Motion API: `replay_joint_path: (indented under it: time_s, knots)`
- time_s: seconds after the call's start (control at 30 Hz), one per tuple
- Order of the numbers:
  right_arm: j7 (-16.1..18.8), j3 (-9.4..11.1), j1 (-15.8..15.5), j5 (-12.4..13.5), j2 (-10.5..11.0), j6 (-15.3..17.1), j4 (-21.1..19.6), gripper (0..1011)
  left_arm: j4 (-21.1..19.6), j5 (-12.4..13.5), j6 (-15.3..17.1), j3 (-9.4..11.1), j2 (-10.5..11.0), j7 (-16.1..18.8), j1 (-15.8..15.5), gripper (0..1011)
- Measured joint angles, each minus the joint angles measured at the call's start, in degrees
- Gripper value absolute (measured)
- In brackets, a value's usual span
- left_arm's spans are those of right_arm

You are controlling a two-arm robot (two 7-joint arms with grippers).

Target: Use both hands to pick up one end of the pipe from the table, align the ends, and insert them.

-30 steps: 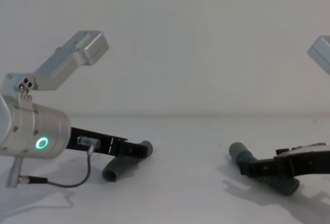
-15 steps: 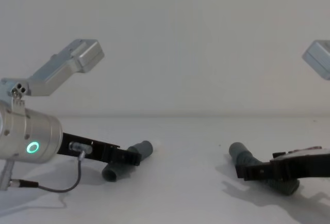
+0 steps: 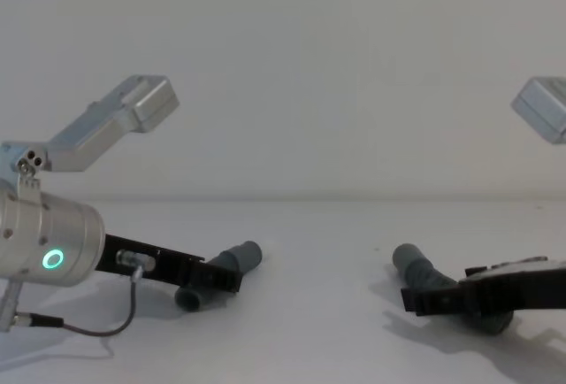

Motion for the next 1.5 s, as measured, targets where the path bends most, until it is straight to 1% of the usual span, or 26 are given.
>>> replay_joint_path:
  time_s: [0.6, 0.73, 0.77, 0.8, 0.83, 0.87, 0.93, 0.97, 1.03, 1.07, 1.1, 1.13, 1.17, 1.2, 1.23, 1.27, 1.3, 1.37, 1.4, 1.5]
  knots:
    - [0.4, 0.0, 0.4, -0.7, -0.5, 0.4, 1.4, 1000, 0.8, 0.6, -0.2, 0.0, 0.0, -1.3, -0.1, 1001]
    - [0.4, 0.0, 0.5, -0.7, -0.6, 0.5, 1.6, 938, 0.8, 0.8, -0.3, -0.1, 0.0, -1.4, -0.1, 932]
    - [0.4, 0.0, 0.5, -0.7, -0.6, 0.5, 1.6, 897, 0.9, 0.8, -0.3, -0.1, 0.0, -1.5, -0.1, 918]
    - [0.4, 0.0, 0.5, -0.7, -0.6, 0.5, 1.7, 886, 0.9, 0.8, -0.3, -0.1, -0.1, -1.5, -0.1, 890]
    - [0.4, 0.0, 0.5, -0.8, -0.6, 0.5, 1.7, 851, 0.9, 0.8, -0.3, -0.1, -0.1, -1.5, -0.1, 875]
    - [0.4, 0.0, 0.5, -0.8, -0.6, 0.5, 1.7, 815, 0.9, 0.8, -0.3, -0.1, -0.1, -1.5, -0.1, 827]
    - [0.4, 0.0, 0.5, -0.8, -0.6, 0.5, 1.7, 781, 0.9, 0.8, -0.3, -0.1, -0.1, -1.5, -0.1, 798]
    - [0.4, 0.0, 0.5, -0.8, -0.6, 0.5, 1.8, 725, 0.9, 0.8, -0.3, -0.1, -0.1, -1.5, -0.1, 759]
    - [0.5, 0.0, 0.5, -0.8, -0.6, 0.5, 1.8, 688, 0.9, 0.8, -0.4, -0.2, -0.1, -1.6, -0.1, 686]
    - [0.5, 0.0, 0.5, -0.8, -0.6, 0.5, 1.8, 667, 0.9, 0.8, -0.4, -0.2, -0.1, -1.6, -0.1, 671]
    - [0.5, 0.0, 0.5, -0.8, -0.6, 0.5, 1.8, 609, 0.9, 0.8, -0.4, -0.2, -0.1, -1.6, -0.1, 649]
    - [0.5, 0.0, 0.5, -0.8, -0.7, 0.5, 1.8, 587, 0.9, 0.8, -0.4, -0.2, -0.1, -1.6, -0.1, 632]
    - [0.5, 0.0, 0.5, -0.8, -0.7, 0.5, 1.9, 547, 0.9, 0.8, -0.4, -0.2, -0.1, -1.6, 0.0, 575]
    - [0.5, 0.0, 0.5, -0.8, -0.7, 0.6, 1.9, 547, 0.9, 0.8, -0.4, -0.2, -0.1, -1.6, 0.0, 564]
    - [0.5, 0.0, 0.5, -0.8, -0.7, 0.6, 1.9, 482, 0.9, 0.8, -0.4, -0.2, -0.1, -1.6, 0.0, 536]
    - [0.5, 0.0, 0.5, -0.8, -0.7, 0.6, 1.9, 482, 0.9, 0.8, -0.4, -0.2, -0.1, -1.6, 0.0, 484]
    - [0.5, 0.0, 0.5, -0.8, -0.7, 0.6, 1.9, 424, 0.9, 0.8, -0.4, -0.2, -0.1, -1.7, 0.0, 460]
    - [0.5, 0.0, 0.5, -0.8, -0.7, 0.6, 1.9, 366, 0.9, 0.8, -0.4, -0.2, -0.1, -1.7, 0.0, 427]
    - [0.5, 0.0, 0.5, -0.8, -0.7, 0.6, 1.9, 329, 1.0, 0.8, -0.4, -0.2, -0.2, -1.7, 0.0, 366]
    - [0.5, 0.0, 0.5, -0.8, -0.7, 0.6, 1.9, 316, 1.0, 0.8, -0.4, -0.2, -0.1, -1.7, 0.0, 336]
